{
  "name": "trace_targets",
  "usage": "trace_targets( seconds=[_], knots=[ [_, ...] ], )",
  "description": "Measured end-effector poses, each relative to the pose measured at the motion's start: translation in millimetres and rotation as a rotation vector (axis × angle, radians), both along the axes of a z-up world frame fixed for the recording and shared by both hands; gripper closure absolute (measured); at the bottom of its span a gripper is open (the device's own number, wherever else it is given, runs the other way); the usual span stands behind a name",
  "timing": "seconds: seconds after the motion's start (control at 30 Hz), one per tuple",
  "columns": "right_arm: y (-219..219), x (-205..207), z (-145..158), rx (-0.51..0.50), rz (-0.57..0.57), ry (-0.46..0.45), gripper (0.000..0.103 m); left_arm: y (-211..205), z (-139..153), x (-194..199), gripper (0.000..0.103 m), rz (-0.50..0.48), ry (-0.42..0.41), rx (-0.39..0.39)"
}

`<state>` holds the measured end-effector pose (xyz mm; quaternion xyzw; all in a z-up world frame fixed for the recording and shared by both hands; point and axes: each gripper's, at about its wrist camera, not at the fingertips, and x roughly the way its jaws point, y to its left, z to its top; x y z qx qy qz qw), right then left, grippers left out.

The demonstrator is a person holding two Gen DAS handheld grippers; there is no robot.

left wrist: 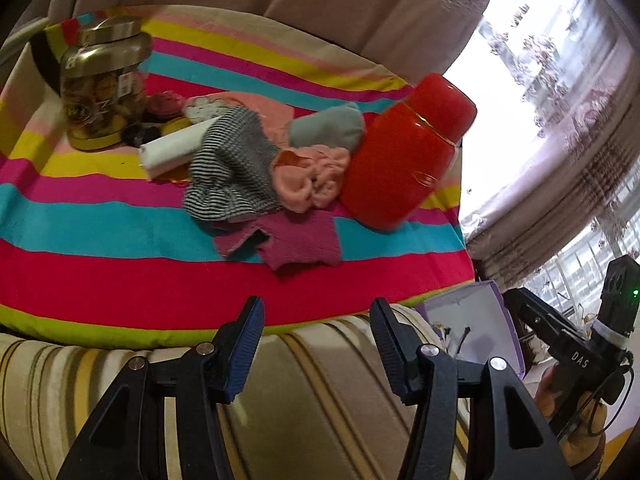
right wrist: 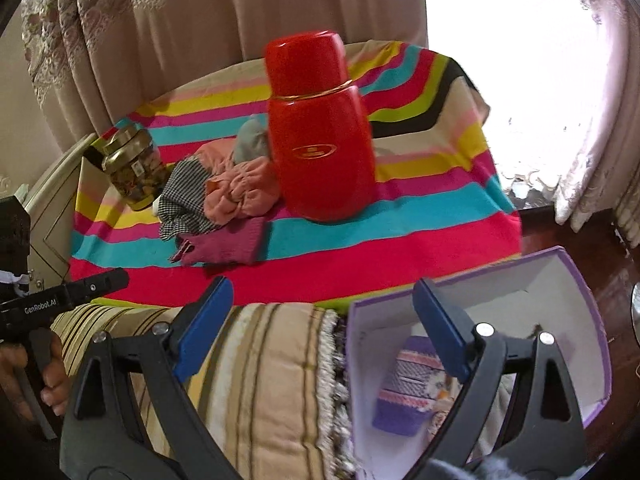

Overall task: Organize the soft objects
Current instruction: 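Return both tools to the blanket toward the houndstooth cloth and pink cloth, then grasp the houndstooth cloth with the left tool while the right tool grasps the pink cloth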

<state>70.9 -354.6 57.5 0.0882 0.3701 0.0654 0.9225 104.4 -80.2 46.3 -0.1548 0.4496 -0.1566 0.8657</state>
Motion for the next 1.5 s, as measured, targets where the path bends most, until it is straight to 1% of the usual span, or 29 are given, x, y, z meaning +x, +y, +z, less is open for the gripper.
trace_targets(
  seconds=[0.17, 0.33, 0.5, 0.8, 0.93, 1.13, 1.2, 1.5],
  knots=[
    [20.8, 19.7, -4.6, -0.009, 0.036, 0.022, 0.01, 17.8, -2.8, 10.2, 0.047, 0.025, 0.009, -0.025],
    [37.8, 40.0, -9.5, 0.009, 0.049, 0.048, 0.01, 31.5, -3.9, 23.5, 0.047, 0.05, 0.01, -0.034],
    [56.8, 57.7, -12.0, 0.018, 0.057, 0.055, 0.01, 42.9, -5.6, 41.6, 0.047, 0.073, 0.017, -0.031],
    [86.2, 89.1, -17.9, 0.038, 0.042, 0.064, 0.01, 52.3, -4.1, 82.4, 0.047, 0.103, 0.0, -0.001],
    [95.4, 105.3, -23.1, 0.067, 0.014, 0.077, 0.01, 55.6, -10.9, 98.7, 0.047, 0.116, 0.004, 0.005],
    [110.3, 128.2, -32.9, 0.131, -0.073, 0.084, 0.01, 58.8, -25.6, 121.8, 0.047, 0.127, 0.02, -0.002],
    [115.7, 132.7, -34.7, 0.148, -0.093, 0.074, 0.01, 57.8, -30.2, 128.6, 0.047, 0.123, 0.023, -0.005],
    [131.0, 160.3, -40.1, 0.152, -0.207, 0.048, 0.01, 57.6, -50.3, 154.9, 0.047, 0.116, 0.041, -0.034]
  ],
)
